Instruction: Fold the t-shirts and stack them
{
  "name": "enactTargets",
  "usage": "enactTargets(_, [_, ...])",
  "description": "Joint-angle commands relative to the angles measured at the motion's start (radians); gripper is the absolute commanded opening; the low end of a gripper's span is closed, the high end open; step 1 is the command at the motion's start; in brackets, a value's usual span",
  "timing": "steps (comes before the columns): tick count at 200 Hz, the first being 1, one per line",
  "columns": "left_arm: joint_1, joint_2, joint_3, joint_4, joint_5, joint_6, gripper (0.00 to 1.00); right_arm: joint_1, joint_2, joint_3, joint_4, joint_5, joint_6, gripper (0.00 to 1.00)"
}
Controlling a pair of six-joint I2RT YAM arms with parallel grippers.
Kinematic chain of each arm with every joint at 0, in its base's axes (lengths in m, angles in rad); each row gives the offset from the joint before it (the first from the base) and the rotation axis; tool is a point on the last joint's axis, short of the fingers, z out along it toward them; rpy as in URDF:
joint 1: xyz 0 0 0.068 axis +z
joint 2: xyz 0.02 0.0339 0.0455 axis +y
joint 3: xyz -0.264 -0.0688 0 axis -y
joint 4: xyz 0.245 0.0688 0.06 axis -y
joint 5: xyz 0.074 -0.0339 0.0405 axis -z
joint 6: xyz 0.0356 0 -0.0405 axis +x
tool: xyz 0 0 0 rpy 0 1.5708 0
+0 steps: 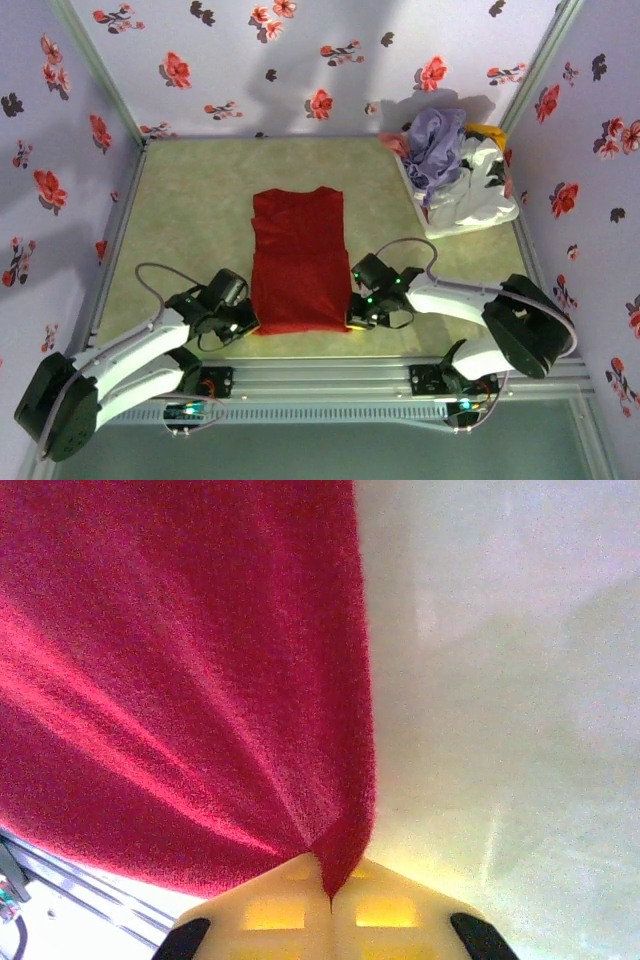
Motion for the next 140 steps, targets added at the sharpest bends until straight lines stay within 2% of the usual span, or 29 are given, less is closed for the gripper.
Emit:
enactTargets(1, [-0.067, -0.038, 0.012, -0.113, -0.029, -0.081, 0.0, 0.046, -0.049, -0.019, -0.095, 0.035, 0.045, 0.0])
enactTargets(46, [-0.235, -0.041, 0.058, -0.225, -0.114, -0.209, 0.0, 0.118, -0.152, -0.02, -0.165, 0.061, 0.099, 0.0])
enactTargets(74, [-0.301, -0.056, 0.144, -0.328, -0.188, -0.256, 0.0, 0.15, -0.243, -0.023, -0.19, 0.079, 0.159, 0.0])
enactTargets(107, [-0.279, -0.015, 0.269, -0.348, -0.197, -0.204, 0.0, 0.149, -0.325, 0.014, -0.228, 0.13, 0.169, 0.0])
enactTargets(140, [-0.135, 0.055, 0.409, -0.418, -0.154, -0.062, 0.0, 0.067, -0.29, 0.131, -0.319, 0.141, 0.078, 0.0])
